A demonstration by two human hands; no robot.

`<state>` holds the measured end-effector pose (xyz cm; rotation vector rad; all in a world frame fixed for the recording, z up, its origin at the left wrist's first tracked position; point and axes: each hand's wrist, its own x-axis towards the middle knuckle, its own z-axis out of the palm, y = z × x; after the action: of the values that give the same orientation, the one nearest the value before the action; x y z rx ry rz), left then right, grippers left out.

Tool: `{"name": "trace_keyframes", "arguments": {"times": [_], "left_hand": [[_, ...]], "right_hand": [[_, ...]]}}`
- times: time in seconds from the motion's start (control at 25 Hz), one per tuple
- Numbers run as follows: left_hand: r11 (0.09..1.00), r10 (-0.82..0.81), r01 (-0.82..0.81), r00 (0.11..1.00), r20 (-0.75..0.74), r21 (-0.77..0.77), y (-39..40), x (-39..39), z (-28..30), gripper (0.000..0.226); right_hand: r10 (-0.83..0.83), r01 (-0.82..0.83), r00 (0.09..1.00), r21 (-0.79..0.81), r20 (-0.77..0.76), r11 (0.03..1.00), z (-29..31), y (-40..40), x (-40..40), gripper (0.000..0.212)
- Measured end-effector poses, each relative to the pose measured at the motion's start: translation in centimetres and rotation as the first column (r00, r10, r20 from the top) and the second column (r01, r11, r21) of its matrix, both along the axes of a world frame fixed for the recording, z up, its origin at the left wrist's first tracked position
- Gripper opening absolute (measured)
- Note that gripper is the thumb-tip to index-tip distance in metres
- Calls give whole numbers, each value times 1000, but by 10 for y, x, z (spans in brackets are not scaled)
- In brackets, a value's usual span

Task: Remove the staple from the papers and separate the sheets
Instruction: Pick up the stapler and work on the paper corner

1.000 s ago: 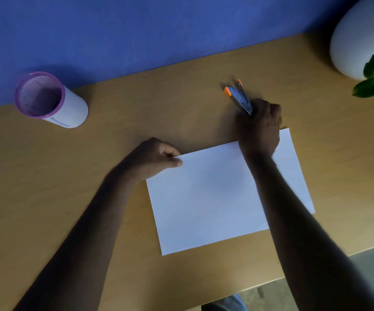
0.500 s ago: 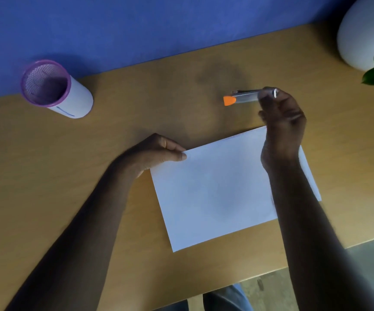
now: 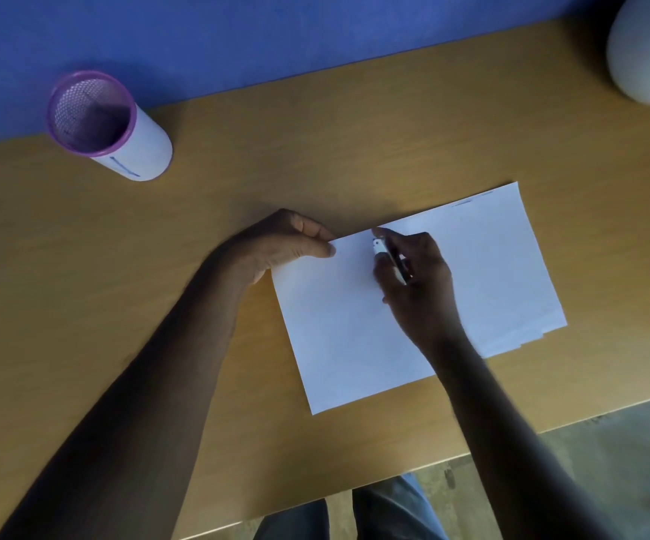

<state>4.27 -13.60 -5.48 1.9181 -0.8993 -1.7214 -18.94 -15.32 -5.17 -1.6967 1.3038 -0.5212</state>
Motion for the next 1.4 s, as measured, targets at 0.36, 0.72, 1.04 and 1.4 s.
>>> {"name": "trace_keyframes", "arguments": {"times": [0.36, 0.72, 1.04, 1.4], "left_hand": [[997, 67, -67, 998, -12, -45, 2, -3, -7, 22], [998, 23, -21, 999, 31, -59, 1, -1, -13, 17], [995, 23, -15, 996, 83, -98, 3, -4, -14, 17], [997, 6, 1, 996, 85, -81, 2, -3, -11, 12]], "right_hand": [[92, -142, 982, -328, -165, 934, -10, 14, 12, 23], [100, -165, 976, -353, -196, 921, -5, 11, 14, 25], [111, -171, 973, -309, -201, 936, -4, 11, 14, 30], [132, -171, 980, -294, -150, 940, -8, 6, 16, 28]]}}
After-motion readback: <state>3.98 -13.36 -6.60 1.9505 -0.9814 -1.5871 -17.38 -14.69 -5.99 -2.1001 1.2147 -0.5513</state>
